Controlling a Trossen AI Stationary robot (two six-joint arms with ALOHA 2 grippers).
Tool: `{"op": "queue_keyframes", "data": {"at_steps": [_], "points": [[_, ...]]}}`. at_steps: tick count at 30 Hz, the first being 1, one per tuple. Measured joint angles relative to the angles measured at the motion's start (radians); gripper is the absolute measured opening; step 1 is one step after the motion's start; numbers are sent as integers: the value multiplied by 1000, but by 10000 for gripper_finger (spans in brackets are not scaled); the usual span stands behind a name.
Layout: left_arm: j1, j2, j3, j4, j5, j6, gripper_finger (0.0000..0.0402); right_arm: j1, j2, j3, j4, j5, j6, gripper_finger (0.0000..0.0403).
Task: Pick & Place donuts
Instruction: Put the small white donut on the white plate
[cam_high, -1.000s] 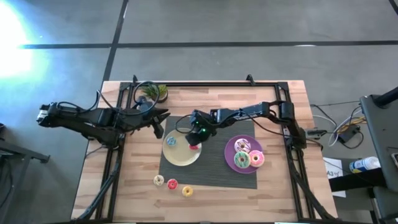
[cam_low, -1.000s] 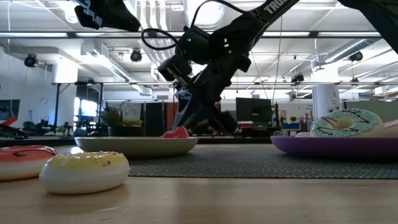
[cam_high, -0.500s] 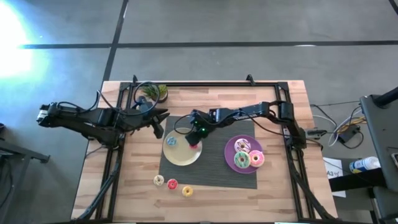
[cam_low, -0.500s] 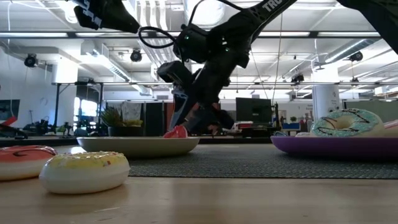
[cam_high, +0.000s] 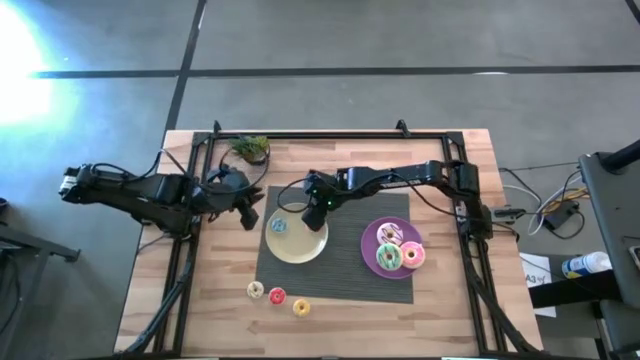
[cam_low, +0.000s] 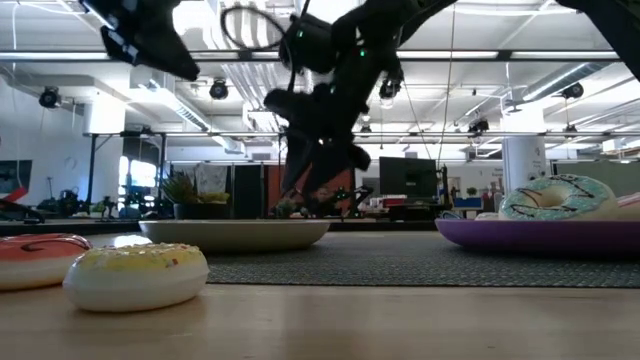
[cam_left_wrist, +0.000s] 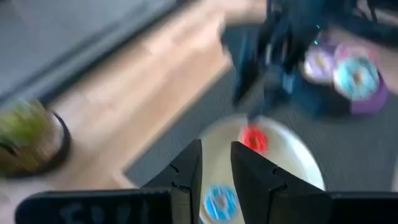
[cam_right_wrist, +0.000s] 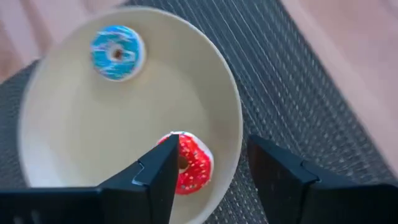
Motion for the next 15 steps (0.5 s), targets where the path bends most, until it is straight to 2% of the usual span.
{"op": "queue_keyframes", "data": {"at_steps": [3, 7, 11, 15], "points": [[-37, 4, -3, -99, 55, -79, 60, 14, -46, -1, -8, 52, -50, 175], [-124, 12, -48, -169, 63, -219, 60, 51, -134, -4, -50, 199, -99, 170], [-214, 36, -136, -136, 101, -384, 60, 98, -216, -10, -142, 339, -91, 169], [-290, 79, -222, -26, 142, -514, 60, 131, -286, -30, -206, 378, -37, 169]]}}
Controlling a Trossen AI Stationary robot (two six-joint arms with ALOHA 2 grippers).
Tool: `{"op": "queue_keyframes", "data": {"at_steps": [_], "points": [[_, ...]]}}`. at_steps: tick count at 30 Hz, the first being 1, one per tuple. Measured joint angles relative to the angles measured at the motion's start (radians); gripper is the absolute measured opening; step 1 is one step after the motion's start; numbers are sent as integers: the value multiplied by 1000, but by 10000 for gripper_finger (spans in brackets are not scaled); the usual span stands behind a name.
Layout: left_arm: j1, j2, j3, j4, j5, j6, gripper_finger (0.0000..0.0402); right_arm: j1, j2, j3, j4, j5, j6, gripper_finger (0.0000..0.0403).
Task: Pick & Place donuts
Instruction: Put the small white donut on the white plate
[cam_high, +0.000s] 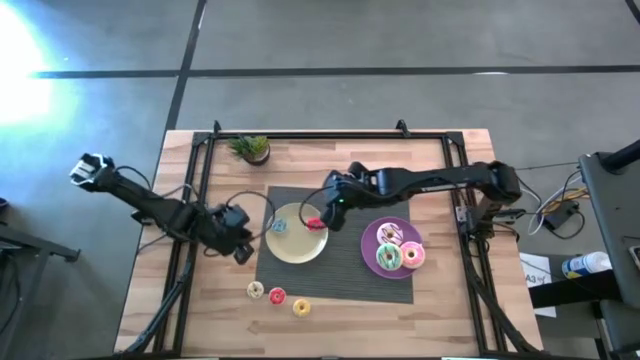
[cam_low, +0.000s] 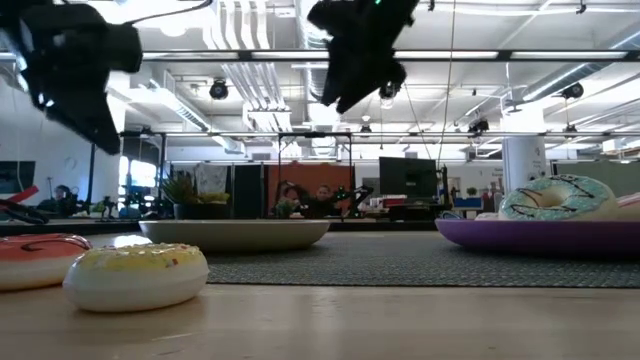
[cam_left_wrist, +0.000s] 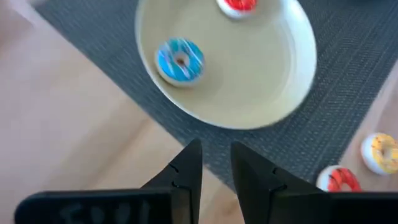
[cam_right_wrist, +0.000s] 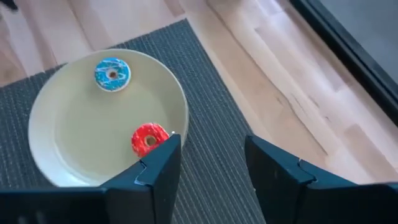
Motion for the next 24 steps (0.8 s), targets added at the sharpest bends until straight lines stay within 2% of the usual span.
{"op": "queue_keyframes", "data": {"at_steps": [5, 9, 12, 17, 20, 24], "points": [[-61, 61, -54, 140, 24, -130, 60, 11, -49, -20, -27, 4, 2, 169], [-80, 138, -71, 189, 139, -268, 60, 18, -57, -22, -74, 2, -17, 169], [-98, 203, -69, 209, 218, -361, 60, 35, -59, -22, -106, 2, -62, 169], [-129, 311, -9, 207, 261, -420, 61, 97, -63, -22, -138, 0, -101, 169], [-136, 355, 34, 199, 265, -427, 76, 140, -67, -22, -151, 0, -93, 168], [-137, 401, 89, 147, 300, -428, 123, 193, -76, -30, -150, 9, -69, 160]]}}
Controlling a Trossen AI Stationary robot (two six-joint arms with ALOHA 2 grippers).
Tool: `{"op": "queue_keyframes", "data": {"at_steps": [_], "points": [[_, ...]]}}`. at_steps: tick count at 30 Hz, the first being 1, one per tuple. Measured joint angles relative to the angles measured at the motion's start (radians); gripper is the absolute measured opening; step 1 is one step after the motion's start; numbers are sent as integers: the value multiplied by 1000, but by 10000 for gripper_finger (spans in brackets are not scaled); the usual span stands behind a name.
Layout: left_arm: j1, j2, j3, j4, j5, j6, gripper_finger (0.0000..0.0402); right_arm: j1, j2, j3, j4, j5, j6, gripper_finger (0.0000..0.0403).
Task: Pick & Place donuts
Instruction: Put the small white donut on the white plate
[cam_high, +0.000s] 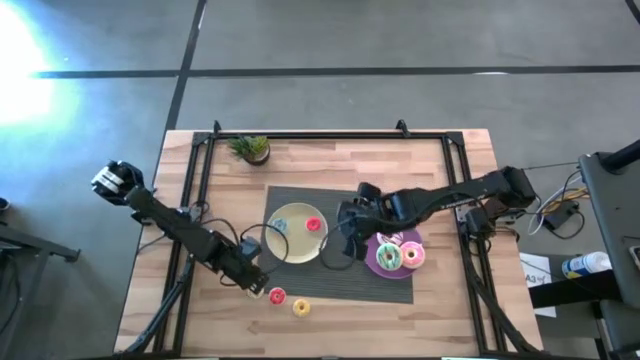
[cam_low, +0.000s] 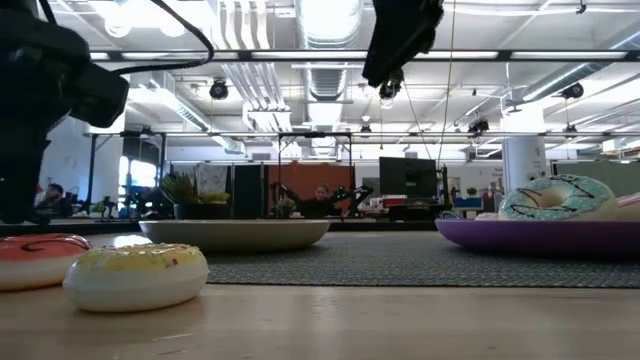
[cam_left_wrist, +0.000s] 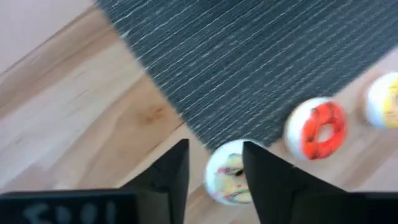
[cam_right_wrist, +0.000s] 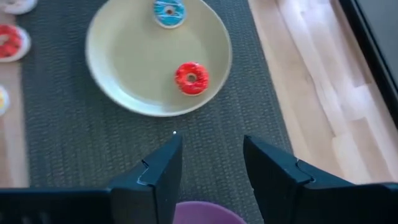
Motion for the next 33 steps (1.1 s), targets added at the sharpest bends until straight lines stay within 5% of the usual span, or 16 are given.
{"op": "queue_keyframes", "data": {"at_steps": [5, 20, 33], "points": [[-2, 39, 41, -56, 40, -7, 157, 42, -21, -28, 0, 25, 8, 145], [-23, 68, 28, -38, 135, 10, 153, 58, -61, -112, 24, 42, 61, 112], [-23, 63, -86, 184, 144, -2, 153, 40, -59, -131, 101, 47, 106, 107]]}}
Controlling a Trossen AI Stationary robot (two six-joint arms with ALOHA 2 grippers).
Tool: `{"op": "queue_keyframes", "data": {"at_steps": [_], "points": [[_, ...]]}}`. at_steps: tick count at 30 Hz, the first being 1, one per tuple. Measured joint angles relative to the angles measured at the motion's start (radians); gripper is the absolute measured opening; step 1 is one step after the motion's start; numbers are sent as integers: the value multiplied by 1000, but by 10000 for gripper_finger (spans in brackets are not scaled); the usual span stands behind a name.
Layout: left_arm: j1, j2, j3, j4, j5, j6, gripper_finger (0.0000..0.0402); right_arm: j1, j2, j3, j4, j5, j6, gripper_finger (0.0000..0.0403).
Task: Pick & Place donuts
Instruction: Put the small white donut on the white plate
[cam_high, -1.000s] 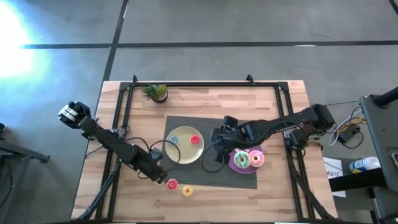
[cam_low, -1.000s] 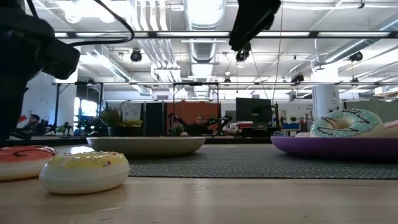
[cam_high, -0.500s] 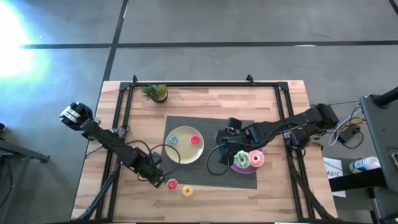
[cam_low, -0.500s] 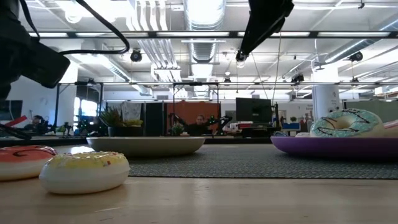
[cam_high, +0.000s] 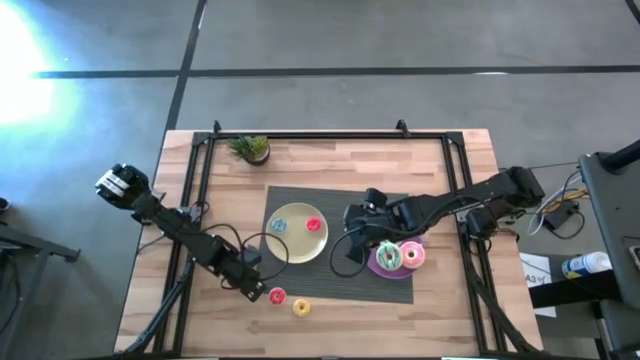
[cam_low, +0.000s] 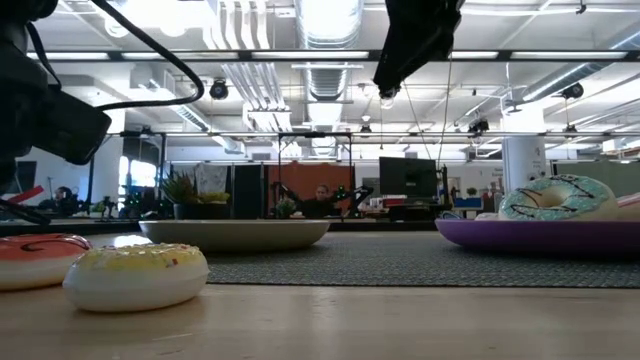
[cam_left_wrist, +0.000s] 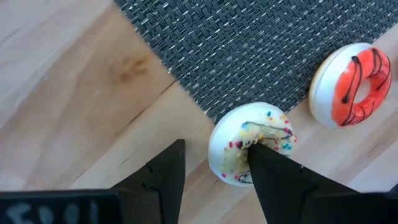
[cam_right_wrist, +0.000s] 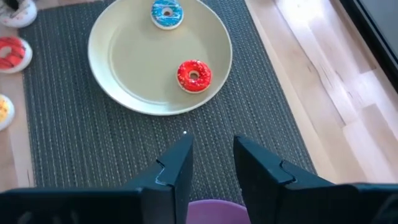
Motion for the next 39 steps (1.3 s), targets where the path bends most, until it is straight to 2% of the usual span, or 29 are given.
{"op": "queue_keyframes", "data": {"at_steps": [6, 15, 19, 21, 25, 27, 33, 36, 39], "points": [[0, 0, -2, 7, 0, 39, 134, -11, 0, -1, 3, -1, 23, 106], [0, -8, -3, 31, -2, 74, 12, -10, -4, -1, 3, -3, 30, 96], [14, -59, 21, -6, -30, 69, 4, -8, -23, -1, 2, -3, 30, 91], [35, -96, 44, -36, -79, 86, 2, -8, -33, -1, 1, -3, 30, 88], [149, -157, 62, -45, -184, 153, 1, -8, -41, -1, 0, 20, 29, 84], [239, -164, 68, -34, -194, 217, 1, -8, -42, -1, -1, 34, 28, 84], [477, -100, 98, -28, -116, 442, 1, -8, -41, -1, -5, 42, 32, 86], [525, -50, 117, -25, -55, 520, 1, -8, -41, -1, -20, 42, 68, 83], [525, -4, 133, -27, -30, 550, 11, -7, -41, -1, -49, 43, 111, 79]]}}
